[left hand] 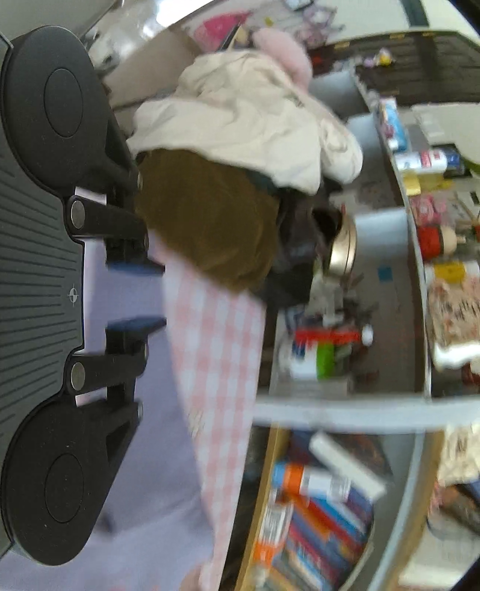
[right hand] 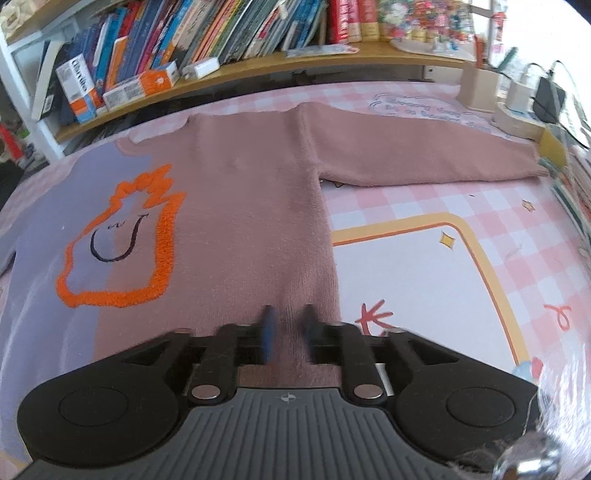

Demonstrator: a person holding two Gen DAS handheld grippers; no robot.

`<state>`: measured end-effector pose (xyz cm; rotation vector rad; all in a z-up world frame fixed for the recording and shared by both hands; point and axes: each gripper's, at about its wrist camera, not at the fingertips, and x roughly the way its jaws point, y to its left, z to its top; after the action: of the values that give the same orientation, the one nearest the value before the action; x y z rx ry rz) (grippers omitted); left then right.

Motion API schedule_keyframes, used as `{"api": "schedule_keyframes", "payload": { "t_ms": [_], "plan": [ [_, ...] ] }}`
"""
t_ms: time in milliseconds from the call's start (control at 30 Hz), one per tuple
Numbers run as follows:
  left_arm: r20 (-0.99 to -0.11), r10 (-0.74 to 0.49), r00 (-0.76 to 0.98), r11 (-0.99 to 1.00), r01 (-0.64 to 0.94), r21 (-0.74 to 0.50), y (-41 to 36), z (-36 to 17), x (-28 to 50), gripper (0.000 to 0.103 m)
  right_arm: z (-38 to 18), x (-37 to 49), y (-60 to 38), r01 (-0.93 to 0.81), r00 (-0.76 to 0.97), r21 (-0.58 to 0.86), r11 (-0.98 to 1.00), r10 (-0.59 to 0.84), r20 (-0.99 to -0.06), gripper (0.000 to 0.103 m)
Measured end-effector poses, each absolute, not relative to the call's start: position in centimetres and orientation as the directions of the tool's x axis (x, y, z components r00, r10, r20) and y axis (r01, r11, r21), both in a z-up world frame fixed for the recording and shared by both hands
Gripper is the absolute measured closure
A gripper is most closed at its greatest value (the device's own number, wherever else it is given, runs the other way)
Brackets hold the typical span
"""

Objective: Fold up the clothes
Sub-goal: 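Lower the sleeve onto the table and open the left gripper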

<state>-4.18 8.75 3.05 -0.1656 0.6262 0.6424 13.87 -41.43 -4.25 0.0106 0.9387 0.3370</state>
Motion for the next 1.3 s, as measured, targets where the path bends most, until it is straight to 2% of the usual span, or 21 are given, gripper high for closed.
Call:
{"api": "schedule_keyframes", "payload": {
  "t_ms": [33,167,267,333,500,600,667,700,767,800,933,1300],
  "plan": [
    [-0.613,0.443,0.654,0.829,-0.560,0.002,7.0,2.7,-4.6,0.069,-4.0,13.4,-41.6,-0.266,0.554,0.160,0.951,0.286,-0.782,0.068],
    [-0.687,0.196,0.699,0.909,-0.392,-0.140,1.1,0.6,-5.5,0.068,-3.3,10.8,-42.9,-0.231,0.571,0.163,0.959,0.270,-0.775,0.067],
    [-0.707,0.109,0.698,0.933,-0.318,-0.170,-2.3,-1.0,-5.5,0.066,-3.3,8.8,-43.8,-0.215,0.567,0.143,0.966,0.243,-0.787,0.067],
    [-0.720,0.081,0.690,0.943,-0.287,-0.169,-3.7,-1.9,-5.4,0.059,-3.4,7.9,-44.2,-0.207,0.557,0.132,0.969,0.227,-0.798,0.067],
    [-0.743,0.042,0.668,0.958,-0.239,-0.160,-5.5,-3.1,-5.1,0.059,-4.3,6.0,-44.5,-0.171,0.540,0.117,0.978,0.193,-0.819,0.069],
    [-0.748,0.031,0.663,0.963,-0.221,-0.156,-6.1,-3.4,-4.8,0.059,-4.7,5.1,-44.4,-0.178,0.527,0.120,0.977,0.198,-0.827,0.081],
    [-0.753,0.024,0.657,0.965,-0.212,-0.154,-6.3,-3.7,-4.6,0.061,-4.7,4.8,-44.1,-0.194,0.519,0.130,0.972,0.214,-0.827,0.092],
    [-0.757,0.024,0.653,0.966,-0.211,-0.151,-6.4,-3.8,-4.6,0.065,-4.7,4.9,-43.9,-0.202,0.518,0.126,0.971,0.215,-0.828,0.093],
    [-0.756,0.035,0.654,0.967,-0.212,-0.139,-6.6,-3.9,-4.5,0.082,-4.7,5.1,-43.5,-0.217,0.526,0.103,0.971,0.205,-0.825,0.094],
    [-0.756,0.020,0.654,0.964,-0.212,-0.158,-6.5,-4.0,-4.5,0.095,-4.7,5.3,-43.2,-0.219,0.534,0.094,0.971,0.200,-0.821,0.095],
    [-0.753,0.012,0.658,0.958,-0.223,-0.180,-6.7,-4.1,-4.0,0.099,-5.0,6.2,-42.8,-0.197,0.589,0.050,0.979,0.158,-0.792,0.096],
    [-0.746,0.054,0.664,0.958,-0.245,-0.149,-6.1,-4.0,-3.2,0.099,-4.7,5.4,-42.7,-0.197,0.549,0.090,0.976,0.185,-0.815,0.096]
  ]
}}
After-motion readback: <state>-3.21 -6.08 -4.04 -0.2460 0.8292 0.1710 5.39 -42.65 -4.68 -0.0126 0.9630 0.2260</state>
